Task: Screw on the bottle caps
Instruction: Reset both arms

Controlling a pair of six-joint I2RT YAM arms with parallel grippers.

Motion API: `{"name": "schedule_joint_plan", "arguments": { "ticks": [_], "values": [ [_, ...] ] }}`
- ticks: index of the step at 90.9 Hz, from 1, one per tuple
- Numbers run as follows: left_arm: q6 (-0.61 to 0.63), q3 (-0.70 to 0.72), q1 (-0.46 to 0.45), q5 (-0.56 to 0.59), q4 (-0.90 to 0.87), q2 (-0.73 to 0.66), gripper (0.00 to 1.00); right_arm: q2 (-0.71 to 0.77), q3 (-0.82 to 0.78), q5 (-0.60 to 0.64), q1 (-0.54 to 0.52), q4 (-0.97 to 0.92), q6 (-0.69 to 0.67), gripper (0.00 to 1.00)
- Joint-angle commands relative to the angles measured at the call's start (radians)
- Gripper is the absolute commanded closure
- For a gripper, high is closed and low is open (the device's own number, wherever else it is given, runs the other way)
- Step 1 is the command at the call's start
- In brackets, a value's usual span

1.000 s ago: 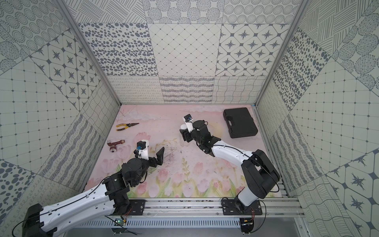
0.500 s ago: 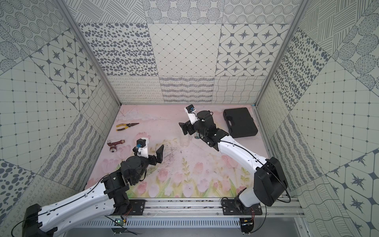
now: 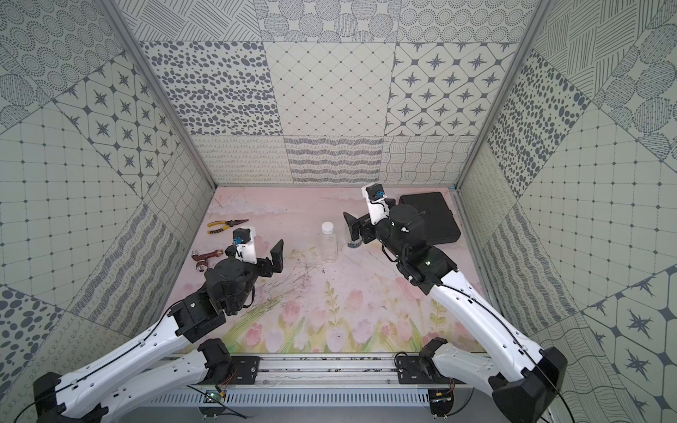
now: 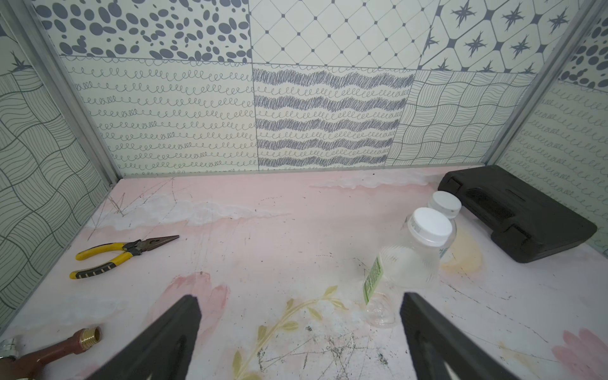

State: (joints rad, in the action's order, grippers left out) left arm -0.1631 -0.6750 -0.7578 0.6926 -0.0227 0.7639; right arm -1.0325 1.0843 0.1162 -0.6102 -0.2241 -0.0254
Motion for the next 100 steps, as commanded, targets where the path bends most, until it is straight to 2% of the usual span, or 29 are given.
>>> {"name": "schedule_joint_plan", "arguments": {
  "ticks": [1, 8, 14, 25, 41, 46, 57, 74, 89, 100],
  "values": [
    [0.121, -0.024, 0.022, 0.103, -0.008, 0.026, 0.0, 0.082, -0.057, 0.168, 0.011, -0.04, -0.03, 0.03],
    [0.142, -0.017, 0.042, 0.142, 0.022, 0.065, 0.0, 0.139, -0.108, 0.277, 0.02, -0.039, -0.02, 0.03],
    [0.106, -0.027, 0.087, 0.099, 0.0, 0.113, 0.0, 0.179, -0.16, 0.342, 0.034, -0.039, -0.004, 0.03],
    [0.056, -0.035, 0.172, -0.007, -0.028, 0.215, 0.0, 0.231, -0.266, 0.37, 0.048, -0.04, 0.011, 0.03],
    [0.074, 0.042, 0.26, -0.072, 0.114, 0.306, 0.0, 0.244, -0.424, 0.445, 0.069, 0.015, 0.078, 0.03],
    [0.071, 0.079, 0.295, -0.101, 0.172, 0.308, 0.0, 0.244, -0.478, 0.451, 0.074, 0.062, 0.079, 0.03],
    [0.056, 0.147, 0.405, -0.241, 0.256, 0.31, 0.0, 0.235, -0.566, 0.46, 0.081, 0.141, 0.074, 0.03],
    [0.121, 0.257, 0.486, -0.298, 0.444, 0.357, 0.0, 0.229, -0.652, 0.462, 0.084, 0.234, 0.074, 0.03],
    [0.159, 0.318, 0.532, -0.344, 0.641, 0.467, 0.0, 0.209, -0.68, 0.454, 0.095, 0.305, 0.032, 0.03],
    [0.212, 0.333, 0.55, -0.381, 0.812, 0.598, 0.0, 0.179, -0.697, 0.443, 0.115, 0.369, 0.02, 0.03]
  ]
}}
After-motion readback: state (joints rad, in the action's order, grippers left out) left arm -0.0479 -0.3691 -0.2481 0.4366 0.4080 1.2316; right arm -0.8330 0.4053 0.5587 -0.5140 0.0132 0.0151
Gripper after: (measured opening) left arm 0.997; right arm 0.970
